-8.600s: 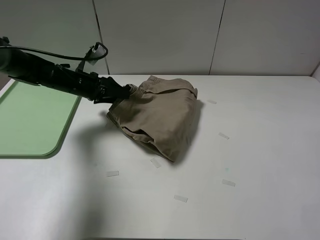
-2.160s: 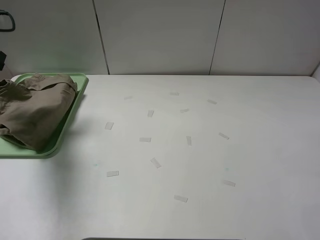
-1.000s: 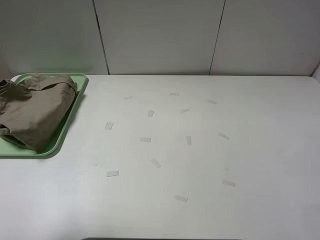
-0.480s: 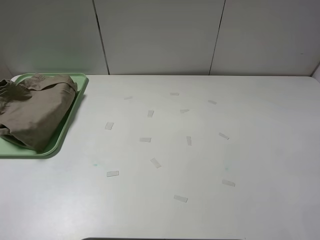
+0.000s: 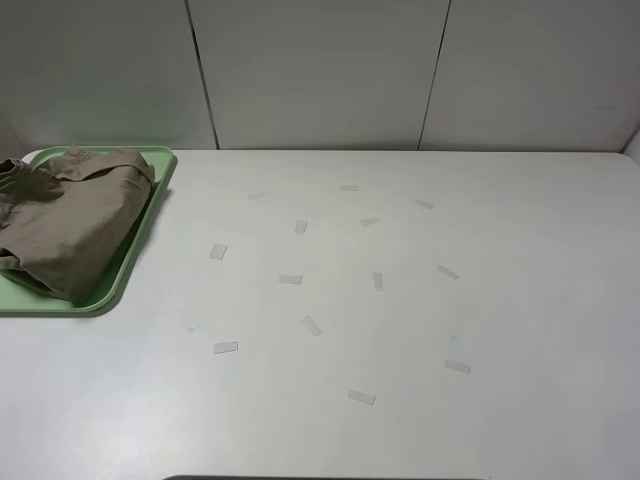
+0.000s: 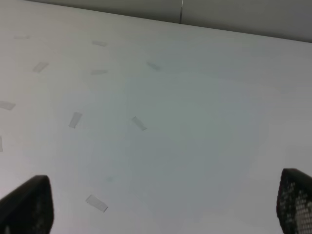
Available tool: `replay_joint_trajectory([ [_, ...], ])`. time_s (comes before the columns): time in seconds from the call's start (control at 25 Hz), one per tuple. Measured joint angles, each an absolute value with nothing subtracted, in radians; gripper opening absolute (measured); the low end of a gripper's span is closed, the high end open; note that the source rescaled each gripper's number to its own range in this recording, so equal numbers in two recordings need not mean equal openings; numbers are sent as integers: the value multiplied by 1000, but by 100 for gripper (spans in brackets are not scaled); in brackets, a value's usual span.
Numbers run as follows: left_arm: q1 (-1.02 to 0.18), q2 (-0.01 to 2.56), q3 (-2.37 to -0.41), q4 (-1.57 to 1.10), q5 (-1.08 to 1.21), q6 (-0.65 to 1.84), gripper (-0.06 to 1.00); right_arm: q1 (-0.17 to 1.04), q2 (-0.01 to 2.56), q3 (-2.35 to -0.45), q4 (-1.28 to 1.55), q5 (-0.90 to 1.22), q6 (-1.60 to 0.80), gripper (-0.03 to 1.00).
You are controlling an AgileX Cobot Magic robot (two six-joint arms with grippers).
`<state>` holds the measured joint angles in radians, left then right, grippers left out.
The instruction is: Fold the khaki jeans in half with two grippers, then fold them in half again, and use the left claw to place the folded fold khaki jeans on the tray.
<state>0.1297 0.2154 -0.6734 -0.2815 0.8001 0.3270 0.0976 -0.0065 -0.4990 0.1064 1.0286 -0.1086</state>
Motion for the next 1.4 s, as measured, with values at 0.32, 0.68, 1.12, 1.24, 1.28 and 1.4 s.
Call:
replay_joint_trajectory([
  [0.32,130,215,-594,-367,799,327,77,98,-7,-499,106,1029,-109,100],
  [0.68,130,215,-557,-348,882,317,77,98,-7,-499,106,1029,-109,100],
  [1.12,130,215,-613,-88,1164,84,77,98,-7,-499,106,1029,-109,100],
  [1.24,130,215,-602,-127,1161,87,77,98,-7,-499,106,1029,-109,100],
  [1.28,130,213,-595,-135,1159,87,77,98,-7,-499,106,1029,-109,100],
  [1.4,130,194,-560,-143,1149,89,77,98,-7,-499,106,1029,-109,100],
])
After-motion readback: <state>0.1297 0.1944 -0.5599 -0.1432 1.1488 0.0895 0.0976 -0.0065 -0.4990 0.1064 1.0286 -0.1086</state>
